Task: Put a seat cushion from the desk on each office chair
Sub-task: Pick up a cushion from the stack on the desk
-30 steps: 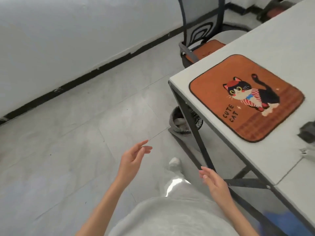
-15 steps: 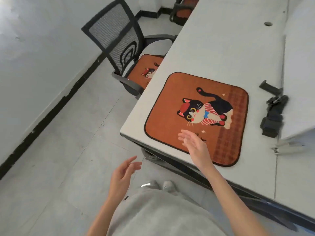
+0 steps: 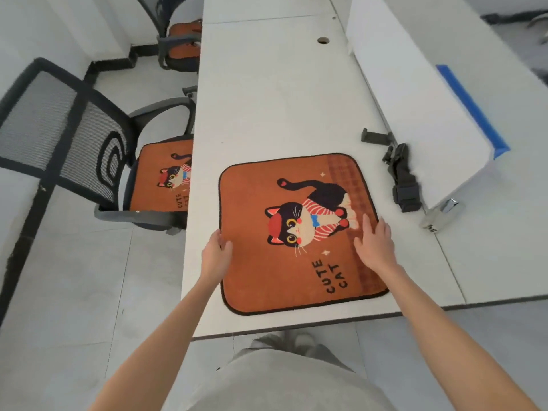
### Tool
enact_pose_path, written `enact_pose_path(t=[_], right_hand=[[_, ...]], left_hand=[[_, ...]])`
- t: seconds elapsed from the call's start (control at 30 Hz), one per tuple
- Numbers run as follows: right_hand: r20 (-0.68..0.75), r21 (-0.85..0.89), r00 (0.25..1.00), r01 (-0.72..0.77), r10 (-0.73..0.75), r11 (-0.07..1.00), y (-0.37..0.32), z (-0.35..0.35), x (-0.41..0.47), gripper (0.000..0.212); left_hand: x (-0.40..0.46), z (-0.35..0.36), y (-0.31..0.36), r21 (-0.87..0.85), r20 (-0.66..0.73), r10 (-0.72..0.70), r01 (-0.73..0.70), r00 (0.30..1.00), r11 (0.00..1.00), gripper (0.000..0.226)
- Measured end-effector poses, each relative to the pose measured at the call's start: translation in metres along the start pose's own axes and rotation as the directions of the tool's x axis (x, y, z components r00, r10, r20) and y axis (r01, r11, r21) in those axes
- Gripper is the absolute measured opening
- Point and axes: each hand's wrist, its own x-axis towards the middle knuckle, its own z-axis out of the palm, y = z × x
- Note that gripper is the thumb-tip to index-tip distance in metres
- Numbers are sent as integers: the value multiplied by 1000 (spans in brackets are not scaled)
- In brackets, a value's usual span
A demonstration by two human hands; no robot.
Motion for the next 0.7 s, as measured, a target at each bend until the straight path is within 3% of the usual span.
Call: enact_pose_path(t=[0.07, 0.13, 0.2, 0.27, 0.4, 0.53, 0.7], right_hand=[[63, -39, 996, -58, 61, 998, 2, 6, 5, 64], [9, 9, 996, -91, 91, 996, 2, 9, 10, 66], [-75, 162, 983, -152, 166, 975, -2, 5, 14, 66], [-72, 328, 959, -236, 273, 915, -3, 0, 19, 68], [-10, 543, 933, -297, 359, 786, -6, -5, 20, 57], [-74, 463, 974, -157, 214, 873, -13, -10, 3, 27], [-273, 296, 953, -44, 128, 954, -27, -16, -33, 25]], left_hand=[[12, 9, 0, 32, 17, -32, 32, 999, 999, 50], [23, 17, 0, 20, -8, -95, 95, 995, 995, 56], [33, 22, 2, 30, -76, -192, 194, 979, 980, 63], [39, 24, 6, 52, -139, -288, 297, 948, 953, 65], [44, 18, 10, 88, -140, -278, 292, 950, 952, 67], [41, 8, 17, 102, -48, -114, 119, 992, 988, 48], [11, 7, 51, 113, 22, 278, -278, 960, 954, 23]])
